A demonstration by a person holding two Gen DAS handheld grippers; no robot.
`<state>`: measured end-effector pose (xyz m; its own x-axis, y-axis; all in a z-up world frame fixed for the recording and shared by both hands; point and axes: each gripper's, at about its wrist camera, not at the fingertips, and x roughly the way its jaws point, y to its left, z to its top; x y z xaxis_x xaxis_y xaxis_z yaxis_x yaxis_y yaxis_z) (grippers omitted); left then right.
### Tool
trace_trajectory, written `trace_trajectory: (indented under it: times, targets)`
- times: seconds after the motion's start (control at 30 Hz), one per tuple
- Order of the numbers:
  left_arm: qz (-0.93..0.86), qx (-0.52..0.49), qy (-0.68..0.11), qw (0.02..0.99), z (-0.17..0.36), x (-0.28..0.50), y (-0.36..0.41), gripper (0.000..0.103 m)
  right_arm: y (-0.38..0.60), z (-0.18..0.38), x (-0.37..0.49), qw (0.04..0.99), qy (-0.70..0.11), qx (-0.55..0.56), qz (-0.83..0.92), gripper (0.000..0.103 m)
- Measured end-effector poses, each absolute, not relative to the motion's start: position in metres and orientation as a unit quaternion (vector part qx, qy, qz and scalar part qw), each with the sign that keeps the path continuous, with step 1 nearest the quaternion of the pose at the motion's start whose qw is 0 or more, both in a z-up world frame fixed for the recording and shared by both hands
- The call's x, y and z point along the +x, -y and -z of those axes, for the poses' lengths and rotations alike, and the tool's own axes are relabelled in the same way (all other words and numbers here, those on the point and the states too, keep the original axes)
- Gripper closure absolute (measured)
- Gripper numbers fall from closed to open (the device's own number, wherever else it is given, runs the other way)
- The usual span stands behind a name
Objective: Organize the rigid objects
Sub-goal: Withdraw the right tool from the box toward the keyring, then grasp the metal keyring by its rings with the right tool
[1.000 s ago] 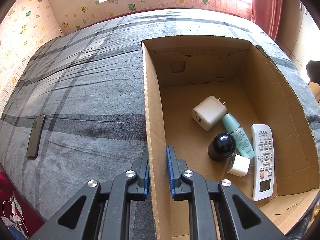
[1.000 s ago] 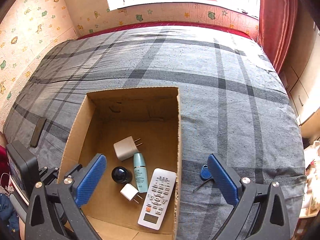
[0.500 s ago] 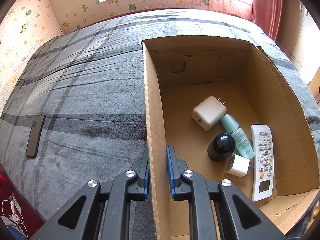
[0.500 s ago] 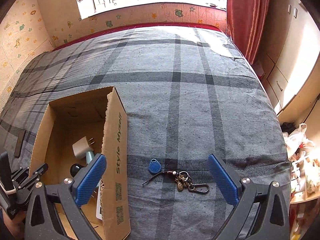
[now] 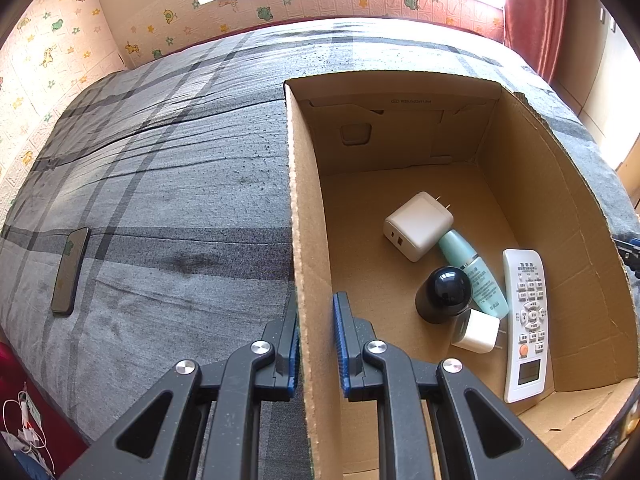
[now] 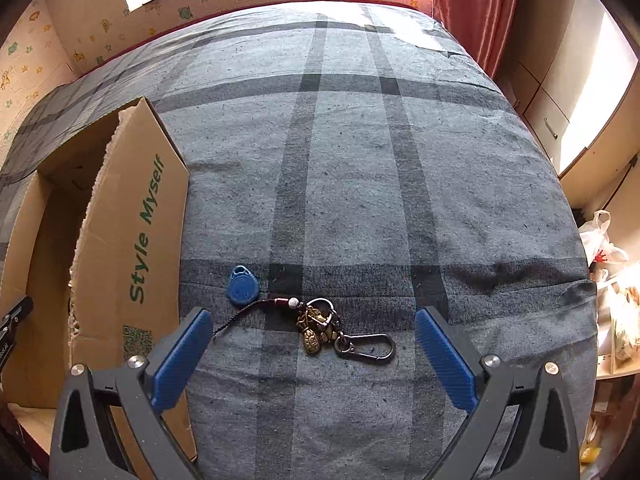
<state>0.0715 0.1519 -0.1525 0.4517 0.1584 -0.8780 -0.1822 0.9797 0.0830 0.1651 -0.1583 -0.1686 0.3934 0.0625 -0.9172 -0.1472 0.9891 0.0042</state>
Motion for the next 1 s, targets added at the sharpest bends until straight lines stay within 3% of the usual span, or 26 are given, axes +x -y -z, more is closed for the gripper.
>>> trace_trajectory:
  times: [0.53,1.0]
  targets:
    - [-0.100,-0.010,-0.514,0.852,0.152,0.070,-0.151,0.087,0.169,0.231,0.182,0.808,-0.584,-0.054,-0.054,0.000]
    - [-0.101,-0.009,-0.513,0.852,0.151,0.070,-0.150,0.087,0.176,0.249,0.196,0.794,-0.602,-0.056,-0.061,0.000]
